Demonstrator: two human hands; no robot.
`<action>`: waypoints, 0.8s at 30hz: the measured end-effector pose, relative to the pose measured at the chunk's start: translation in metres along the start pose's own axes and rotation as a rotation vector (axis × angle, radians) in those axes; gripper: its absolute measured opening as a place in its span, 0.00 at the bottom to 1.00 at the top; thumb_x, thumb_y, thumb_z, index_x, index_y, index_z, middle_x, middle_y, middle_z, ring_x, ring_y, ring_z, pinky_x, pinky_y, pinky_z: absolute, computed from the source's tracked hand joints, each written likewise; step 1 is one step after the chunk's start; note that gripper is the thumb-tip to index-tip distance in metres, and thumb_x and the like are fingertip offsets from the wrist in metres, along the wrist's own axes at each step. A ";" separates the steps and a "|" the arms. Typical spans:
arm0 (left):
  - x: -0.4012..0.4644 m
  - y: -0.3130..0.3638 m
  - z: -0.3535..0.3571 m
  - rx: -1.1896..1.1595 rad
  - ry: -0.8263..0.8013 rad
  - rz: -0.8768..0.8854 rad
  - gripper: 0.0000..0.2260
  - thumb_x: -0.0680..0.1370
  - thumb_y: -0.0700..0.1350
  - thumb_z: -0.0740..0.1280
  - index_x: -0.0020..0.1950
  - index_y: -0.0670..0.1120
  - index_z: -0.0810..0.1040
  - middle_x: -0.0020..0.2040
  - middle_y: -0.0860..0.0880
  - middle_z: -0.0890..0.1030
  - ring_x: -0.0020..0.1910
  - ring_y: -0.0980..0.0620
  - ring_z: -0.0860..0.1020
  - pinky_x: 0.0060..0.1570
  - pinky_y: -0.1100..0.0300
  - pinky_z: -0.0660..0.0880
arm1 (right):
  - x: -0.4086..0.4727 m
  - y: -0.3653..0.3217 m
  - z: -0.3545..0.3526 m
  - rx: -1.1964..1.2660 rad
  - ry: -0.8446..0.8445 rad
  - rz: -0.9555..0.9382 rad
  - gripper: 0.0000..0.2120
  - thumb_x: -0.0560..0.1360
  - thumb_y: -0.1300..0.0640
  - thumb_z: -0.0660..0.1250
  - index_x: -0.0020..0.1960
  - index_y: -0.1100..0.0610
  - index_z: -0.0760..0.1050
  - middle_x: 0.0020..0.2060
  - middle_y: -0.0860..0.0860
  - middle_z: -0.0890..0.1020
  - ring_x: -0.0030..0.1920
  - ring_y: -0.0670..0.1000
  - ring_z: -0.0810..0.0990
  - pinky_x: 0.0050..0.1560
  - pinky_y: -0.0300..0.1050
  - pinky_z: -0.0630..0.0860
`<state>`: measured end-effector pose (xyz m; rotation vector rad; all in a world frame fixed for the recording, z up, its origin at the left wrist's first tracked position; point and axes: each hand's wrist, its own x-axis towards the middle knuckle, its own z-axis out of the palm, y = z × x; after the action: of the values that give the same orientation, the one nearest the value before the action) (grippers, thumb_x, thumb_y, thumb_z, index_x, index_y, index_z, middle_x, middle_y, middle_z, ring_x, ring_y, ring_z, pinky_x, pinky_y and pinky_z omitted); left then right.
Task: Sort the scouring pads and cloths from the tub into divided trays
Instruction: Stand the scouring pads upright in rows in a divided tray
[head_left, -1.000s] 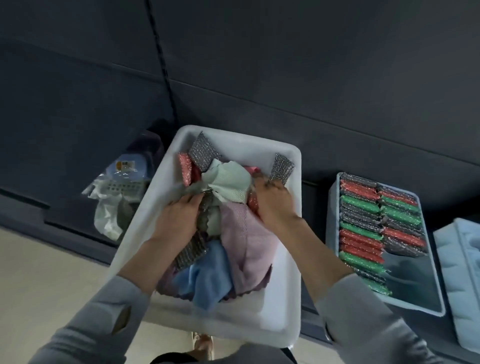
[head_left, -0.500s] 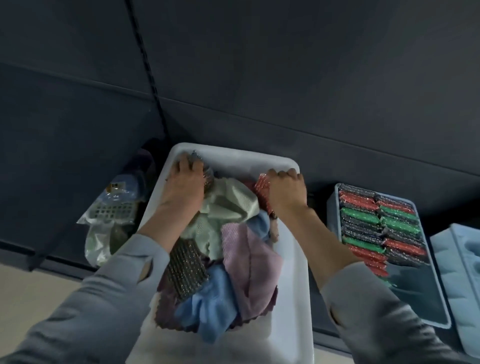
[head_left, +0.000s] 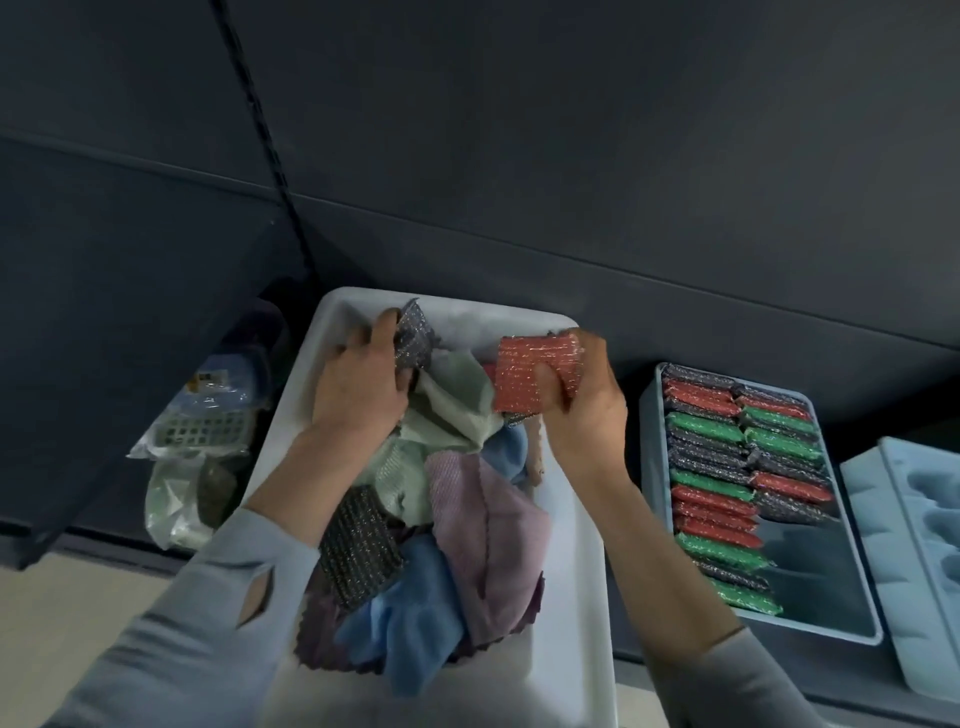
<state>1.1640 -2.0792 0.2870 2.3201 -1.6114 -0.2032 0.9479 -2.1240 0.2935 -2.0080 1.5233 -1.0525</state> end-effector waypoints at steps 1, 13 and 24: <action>-0.006 0.002 -0.007 -0.050 0.054 0.020 0.27 0.78 0.47 0.66 0.74 0.46 0.60 0.62 0.39 0.74 0.55 0.35 0.77 0.50 0.44 0.75 | 0.000 -0.002 -0.004 0.107 0.001 0.116 0.15 0.78 0.53 0.67 0.61 0.57 0.70 0.44 0.51 0.81 0.39 0.49 0.80 0.39 0.45 0.74; -0.061 0.024 -0.039 -1.029 -0.094 -0.248 0.29 0.72 0.62 0.65 0.71 0.62 0.61 0.69 0.51 0.74 0.63 0.50 0.76 0.64 0.45 0.72 | -0.015 -0.057 -0.036 1.229 -0.126 0.508 0.08 0.78 0.64 0.66 0.55 0.55 0.72 0.45 0.50 0.84 0.45 0.50 0.83 0.49 0.50 0.81; -0.115 -0.004 -0.025 -1.155 -0.036 -0.386 0.32 0.66 0.54 0.79 0.65 0.51 0.69 0.54 0.52 0.82 0.52 0.52 0.82 0.57 0.48 0.78 | -0.078 -0.057 0.011 0.477 -0.375 0.319 0.15 0.77 0.41 0.64 0.55 0.51 0.75 0.41 0.46 0.83 0.40 0.44 0.83 0.51 0.49 0.80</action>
<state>1.1338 -1.9669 0.3027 1.6164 -0.6607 -0.9610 0.9829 -2.0333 0.3017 -1.4728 1.2020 -0.7647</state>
